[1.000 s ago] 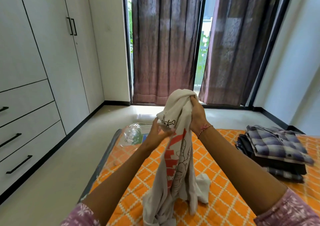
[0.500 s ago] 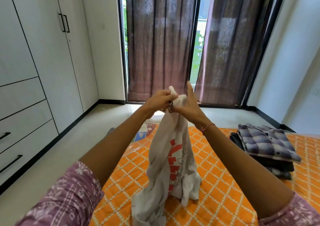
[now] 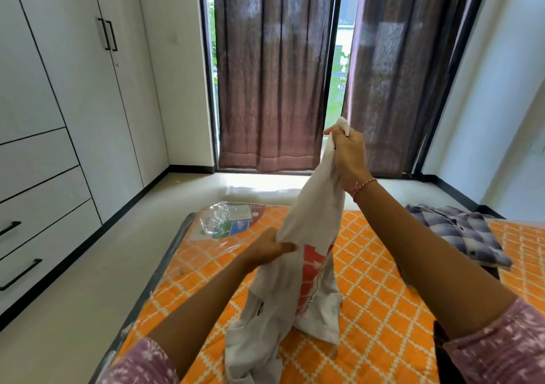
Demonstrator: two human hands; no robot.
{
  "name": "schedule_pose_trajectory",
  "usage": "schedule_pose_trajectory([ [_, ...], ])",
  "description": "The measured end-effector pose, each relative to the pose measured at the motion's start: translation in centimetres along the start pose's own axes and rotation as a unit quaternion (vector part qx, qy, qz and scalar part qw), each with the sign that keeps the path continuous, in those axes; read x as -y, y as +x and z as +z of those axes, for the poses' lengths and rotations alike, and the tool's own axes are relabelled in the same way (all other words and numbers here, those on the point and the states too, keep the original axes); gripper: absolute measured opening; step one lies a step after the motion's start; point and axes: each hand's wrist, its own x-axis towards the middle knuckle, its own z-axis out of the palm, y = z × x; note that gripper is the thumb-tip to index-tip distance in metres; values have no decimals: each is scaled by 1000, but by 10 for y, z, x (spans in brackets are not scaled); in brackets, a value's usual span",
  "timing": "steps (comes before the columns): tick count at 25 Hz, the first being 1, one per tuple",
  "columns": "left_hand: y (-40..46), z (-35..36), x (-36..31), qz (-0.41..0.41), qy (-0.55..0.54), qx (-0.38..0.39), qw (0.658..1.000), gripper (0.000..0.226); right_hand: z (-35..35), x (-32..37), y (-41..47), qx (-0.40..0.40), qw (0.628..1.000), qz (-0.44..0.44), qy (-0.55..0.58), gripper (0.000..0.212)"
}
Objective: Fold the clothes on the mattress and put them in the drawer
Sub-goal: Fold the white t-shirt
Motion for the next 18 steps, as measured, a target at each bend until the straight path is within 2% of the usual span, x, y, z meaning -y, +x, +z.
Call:
schedule_pose_trajectory([
  [1,0,-6,2,9,-52,-46,998,12,-6,-2,2,-24,999,-5,-24,28],
  [3,6,-29,-7,37,-84,-136,986,3,-20,-11,1,-76,990,-9,-119,28],
  [4,7,-41,-17,53,-91,-138,985,4,-25,-16,-1,-82,969,-26,-230,26],
  [5,9,-51,-28,73,-85,-122,986,6,-26,-21,-4,-53,933,-63,-349,31],
  [6,11,-58,-41,95,-51,-99,989,7,-24,-23,-10,28,897,-116,-425,44],
  [7,12,-63,-53,117,3,-73,990,9,-17,-24,-16,146,871,-162,-441,59],
  [8,14,-67,-64,129,53,-47,989,9,-7,-23,-24,272,853,-167,-413,66],
  [9,16,-71,-73,128,85,-35,987,10,4,-23,-33,368,836,-151,-377,65],
  [10,17,-76,-80,120,90,-33,988,11,13,-24,-38,417,825,-140,-355,57],
  [11,16,-78,-83,112,58,-32,992,12,19,-26,-41,416,826,-145,-350,46],
  [14,7,-71,-62,68,-101,-60,991,14,26,-30,-38,319,870,-190,-325,21],
  [16,-4,-52,-32,31,-10,-44,998,23,22,-33,-34,257,907,-165,-291,16],
  [17,-8,-43,-20,30,33,-45,998,25,18,-35,-29,223,918,-143,-293,22],
  [18,-9,-37,-16,34,33,-78,996,24,13,-37,-26,200,921,-115,-314,29],
])
